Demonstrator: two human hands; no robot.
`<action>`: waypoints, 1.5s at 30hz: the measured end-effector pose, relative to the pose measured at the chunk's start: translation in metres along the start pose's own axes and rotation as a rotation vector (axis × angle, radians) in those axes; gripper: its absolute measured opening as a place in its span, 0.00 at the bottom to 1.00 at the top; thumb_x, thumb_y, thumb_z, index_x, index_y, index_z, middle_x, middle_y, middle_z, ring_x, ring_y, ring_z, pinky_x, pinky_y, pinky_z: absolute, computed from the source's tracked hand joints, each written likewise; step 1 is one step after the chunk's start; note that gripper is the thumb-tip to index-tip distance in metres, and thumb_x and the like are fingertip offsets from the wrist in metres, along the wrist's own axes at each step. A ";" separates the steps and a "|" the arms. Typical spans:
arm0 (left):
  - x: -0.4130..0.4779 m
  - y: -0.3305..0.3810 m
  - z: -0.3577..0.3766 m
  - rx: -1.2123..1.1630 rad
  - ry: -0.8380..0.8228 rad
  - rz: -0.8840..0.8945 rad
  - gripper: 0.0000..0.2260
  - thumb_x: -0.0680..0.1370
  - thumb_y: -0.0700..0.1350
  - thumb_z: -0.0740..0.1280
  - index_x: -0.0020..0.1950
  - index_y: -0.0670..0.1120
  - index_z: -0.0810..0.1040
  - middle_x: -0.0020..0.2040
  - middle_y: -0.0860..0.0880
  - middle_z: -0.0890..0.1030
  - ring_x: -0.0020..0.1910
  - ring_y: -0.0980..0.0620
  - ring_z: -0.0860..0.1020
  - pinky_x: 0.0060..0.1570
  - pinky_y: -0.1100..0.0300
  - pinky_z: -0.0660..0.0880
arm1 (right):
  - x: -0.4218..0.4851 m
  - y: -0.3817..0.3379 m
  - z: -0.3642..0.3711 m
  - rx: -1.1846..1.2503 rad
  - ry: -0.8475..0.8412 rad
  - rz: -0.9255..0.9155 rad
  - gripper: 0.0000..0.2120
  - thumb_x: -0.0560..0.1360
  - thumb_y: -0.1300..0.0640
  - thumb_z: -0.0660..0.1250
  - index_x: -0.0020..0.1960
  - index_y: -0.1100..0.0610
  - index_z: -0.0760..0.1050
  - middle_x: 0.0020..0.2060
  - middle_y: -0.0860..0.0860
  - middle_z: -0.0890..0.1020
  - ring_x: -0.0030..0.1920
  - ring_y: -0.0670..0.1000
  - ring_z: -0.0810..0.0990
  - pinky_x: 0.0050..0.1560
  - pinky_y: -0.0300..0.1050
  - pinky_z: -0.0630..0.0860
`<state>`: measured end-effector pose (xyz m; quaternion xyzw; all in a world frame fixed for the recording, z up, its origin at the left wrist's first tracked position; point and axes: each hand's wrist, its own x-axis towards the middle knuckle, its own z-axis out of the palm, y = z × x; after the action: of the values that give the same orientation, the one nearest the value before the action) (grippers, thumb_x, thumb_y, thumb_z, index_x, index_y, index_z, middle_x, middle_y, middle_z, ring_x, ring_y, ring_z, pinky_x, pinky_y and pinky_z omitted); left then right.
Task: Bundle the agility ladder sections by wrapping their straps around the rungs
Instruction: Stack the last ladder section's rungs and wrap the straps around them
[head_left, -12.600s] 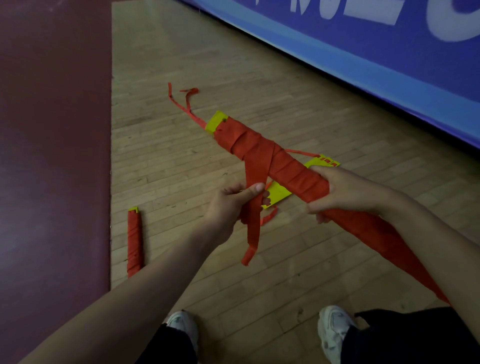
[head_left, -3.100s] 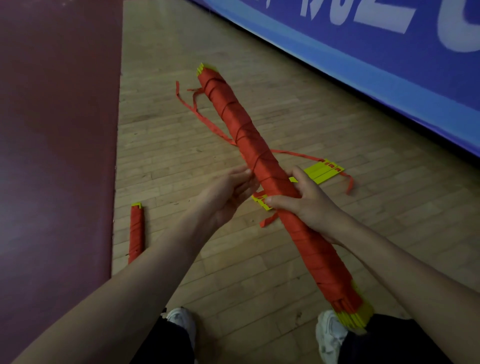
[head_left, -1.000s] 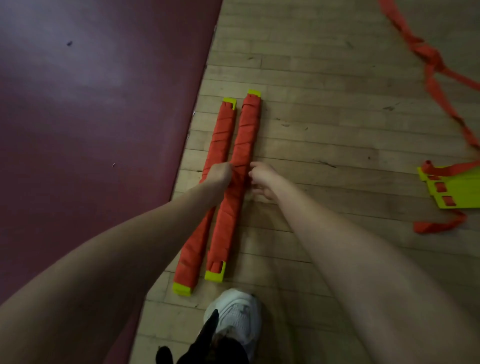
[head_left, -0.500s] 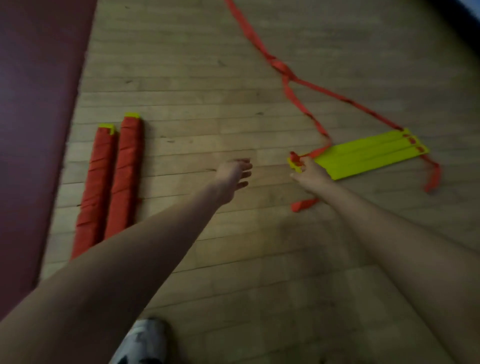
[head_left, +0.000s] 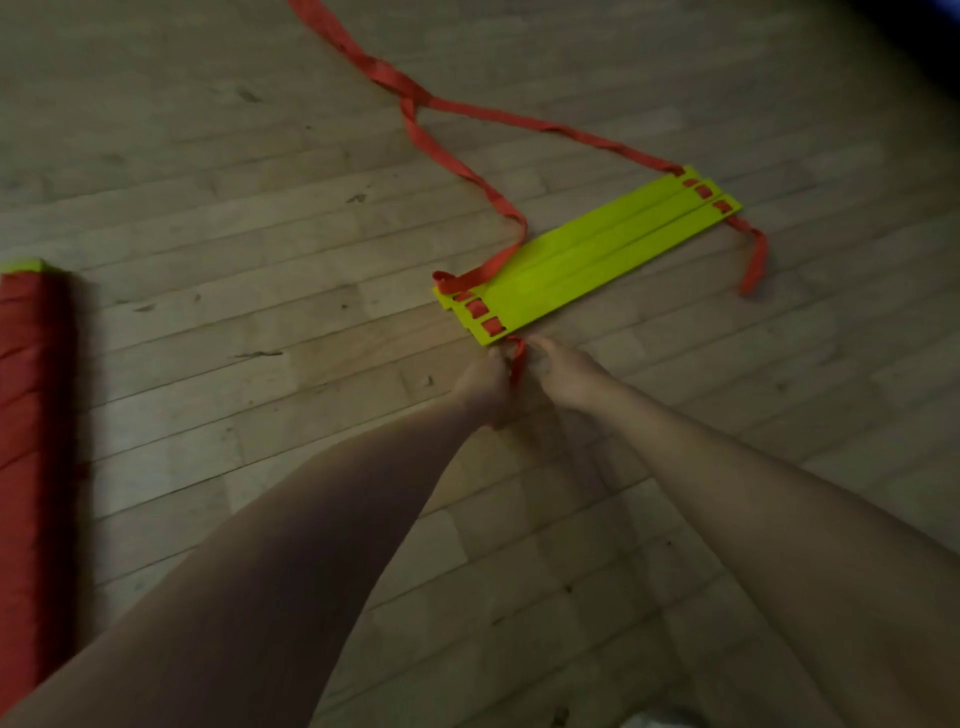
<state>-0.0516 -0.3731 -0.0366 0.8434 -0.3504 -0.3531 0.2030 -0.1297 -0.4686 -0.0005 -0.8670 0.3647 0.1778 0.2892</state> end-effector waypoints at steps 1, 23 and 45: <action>-0.001 -0.001 0.004 0.082 0.014 0.039 0.19 0.78 0.40 0.63 0.69 0.41 0.68 0.63 0.38 0.76 0.62 0.38 0.74 0.56 0.52 0.69 | 0.001 0.002 0.001 0.000 -0.002 0.001 0.24 0.78 0.64 0.58 0.73 0.56 0.64 0.69 0.61 0.69 0.69 0.60 0.68 0.68 0.47 0.66; -0.139 -0.153 -0.086 0.199 0.106 0.125 0.27 0.69 0.63 0.51 0.47 0.40 0.74 0.40 0.42 0.77 0.40 0.43 0.75 0.38 0.53 0.66 | -0.053 -0.095 0.085 -0.517 -0.008 -0.348 0.11 0.78 0.60 0.58 0.58 0.58 0.75 0.55 0.60 0.80 0.57 0.62 0.78 0.48 0.49 0.75; -0.189 -0.199 -0.065 0.146 0.370 -0.191 0.22 0.72 0.34 0.68 0.64 0.31 0.67 0.58 0.32 0.71 0.55 0.33 0.73 0.54 0.44 0.68 | -0.082 -0.057 0.083 -0.840 -0.093 -0.321 0.17 0.79 0.60 0.56 0.68 0.58 0.63 0.62 0.57 0.70 0.63 0.59 0.72 0.55 0.52 0.73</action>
<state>-0.0100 -0.0944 -0.0250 0.9357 -0.2503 -0.1837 0.1677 -0.1508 -0.3405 -0.0010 -0.9459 0.1084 0.3021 -0.0476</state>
